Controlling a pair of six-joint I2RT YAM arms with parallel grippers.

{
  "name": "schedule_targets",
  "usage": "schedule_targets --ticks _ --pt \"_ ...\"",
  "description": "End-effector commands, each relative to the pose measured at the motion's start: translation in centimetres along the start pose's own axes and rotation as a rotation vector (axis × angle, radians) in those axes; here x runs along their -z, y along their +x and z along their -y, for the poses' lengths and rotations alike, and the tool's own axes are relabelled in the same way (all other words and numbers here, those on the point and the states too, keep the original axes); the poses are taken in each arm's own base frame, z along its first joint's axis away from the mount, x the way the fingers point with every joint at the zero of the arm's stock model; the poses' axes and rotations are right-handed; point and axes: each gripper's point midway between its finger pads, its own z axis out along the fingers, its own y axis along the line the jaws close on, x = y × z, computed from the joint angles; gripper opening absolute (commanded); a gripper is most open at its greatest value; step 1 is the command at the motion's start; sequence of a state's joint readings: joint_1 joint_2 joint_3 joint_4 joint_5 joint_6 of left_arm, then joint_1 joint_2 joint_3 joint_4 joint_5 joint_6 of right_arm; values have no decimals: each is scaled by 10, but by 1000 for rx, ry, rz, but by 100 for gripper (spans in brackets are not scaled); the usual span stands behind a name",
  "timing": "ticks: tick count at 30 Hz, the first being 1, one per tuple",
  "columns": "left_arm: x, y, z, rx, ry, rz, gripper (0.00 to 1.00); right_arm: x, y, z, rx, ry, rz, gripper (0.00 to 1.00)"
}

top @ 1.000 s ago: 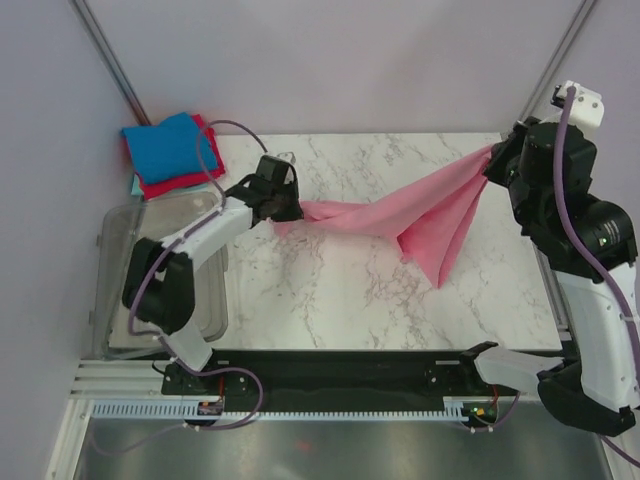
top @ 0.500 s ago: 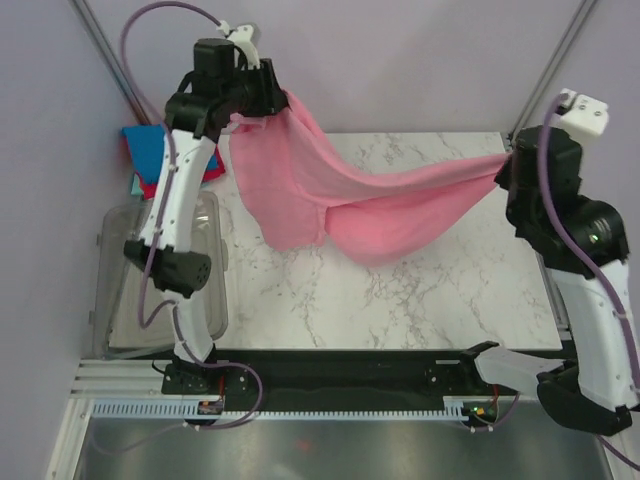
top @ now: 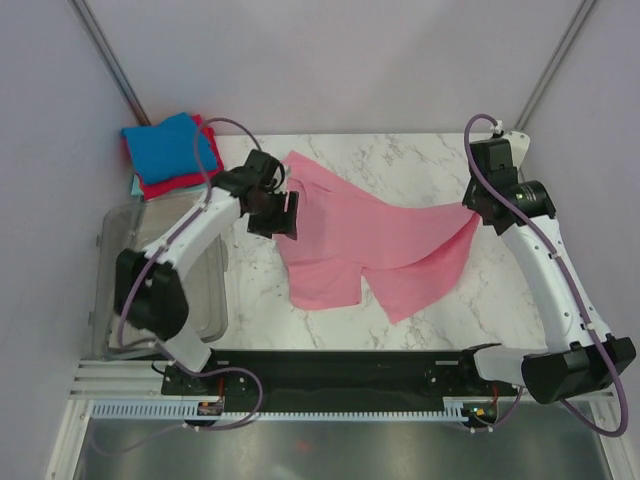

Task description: Fold and stack the t-shirts

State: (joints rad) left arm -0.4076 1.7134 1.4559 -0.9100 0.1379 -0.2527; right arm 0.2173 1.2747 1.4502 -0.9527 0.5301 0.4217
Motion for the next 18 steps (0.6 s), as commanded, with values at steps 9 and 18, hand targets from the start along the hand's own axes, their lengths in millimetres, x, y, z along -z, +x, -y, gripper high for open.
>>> schedule_targets --ticks 9,18 --pt "1 100 20 96 118 103 68 -7 13 -7 -21 -93 -7 0" --pt "-44 128 41 144 258 20 70 -9 23 -5 -25 -107 -21 0"
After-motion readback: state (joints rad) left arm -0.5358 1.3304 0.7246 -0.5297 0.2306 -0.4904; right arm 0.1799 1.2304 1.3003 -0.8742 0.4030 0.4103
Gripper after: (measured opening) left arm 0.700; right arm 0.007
